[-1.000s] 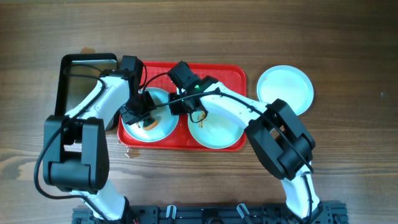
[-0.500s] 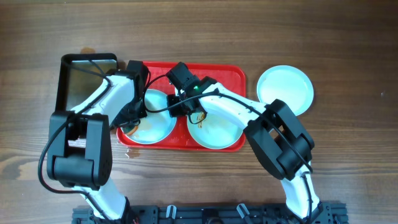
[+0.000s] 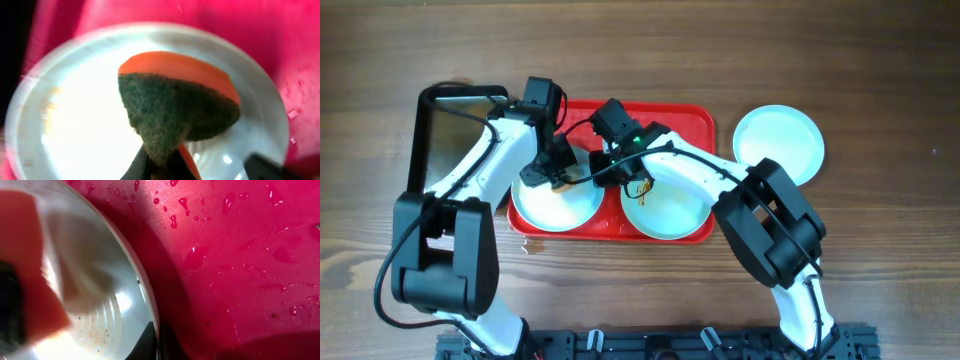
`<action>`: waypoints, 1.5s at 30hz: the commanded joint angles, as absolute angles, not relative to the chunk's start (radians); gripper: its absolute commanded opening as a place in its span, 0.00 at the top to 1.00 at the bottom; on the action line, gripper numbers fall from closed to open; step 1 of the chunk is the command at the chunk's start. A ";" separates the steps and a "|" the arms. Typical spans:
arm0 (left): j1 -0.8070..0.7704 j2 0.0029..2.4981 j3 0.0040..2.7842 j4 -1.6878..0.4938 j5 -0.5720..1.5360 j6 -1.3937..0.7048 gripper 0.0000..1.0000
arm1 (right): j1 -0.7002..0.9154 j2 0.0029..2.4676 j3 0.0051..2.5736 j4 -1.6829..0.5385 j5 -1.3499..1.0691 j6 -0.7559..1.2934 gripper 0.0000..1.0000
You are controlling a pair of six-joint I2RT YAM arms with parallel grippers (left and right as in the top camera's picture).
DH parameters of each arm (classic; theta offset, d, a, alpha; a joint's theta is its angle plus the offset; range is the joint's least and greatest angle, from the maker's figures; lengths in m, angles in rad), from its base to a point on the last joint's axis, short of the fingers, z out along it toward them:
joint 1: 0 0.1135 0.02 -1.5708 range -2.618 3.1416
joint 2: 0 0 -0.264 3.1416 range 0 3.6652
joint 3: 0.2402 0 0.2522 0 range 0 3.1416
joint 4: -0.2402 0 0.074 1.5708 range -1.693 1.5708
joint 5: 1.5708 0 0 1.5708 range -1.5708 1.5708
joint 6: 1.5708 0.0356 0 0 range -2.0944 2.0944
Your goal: Clean dirty plates on tray and stack at the side
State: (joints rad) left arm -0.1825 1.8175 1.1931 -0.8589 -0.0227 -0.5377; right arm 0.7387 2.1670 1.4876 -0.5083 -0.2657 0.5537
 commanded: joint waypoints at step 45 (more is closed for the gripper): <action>-0.083 1.371 1.180 -1.186 -0.057 -0.590 0.96 | 0.741 1.753 1.513 -0.609 0.479 0.222 0.96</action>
State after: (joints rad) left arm -0.0875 1.3750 1.2034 -1.1858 -0.0944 -0.6235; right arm 0.7425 1.8008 1.4944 -0.5930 0.2470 0.3767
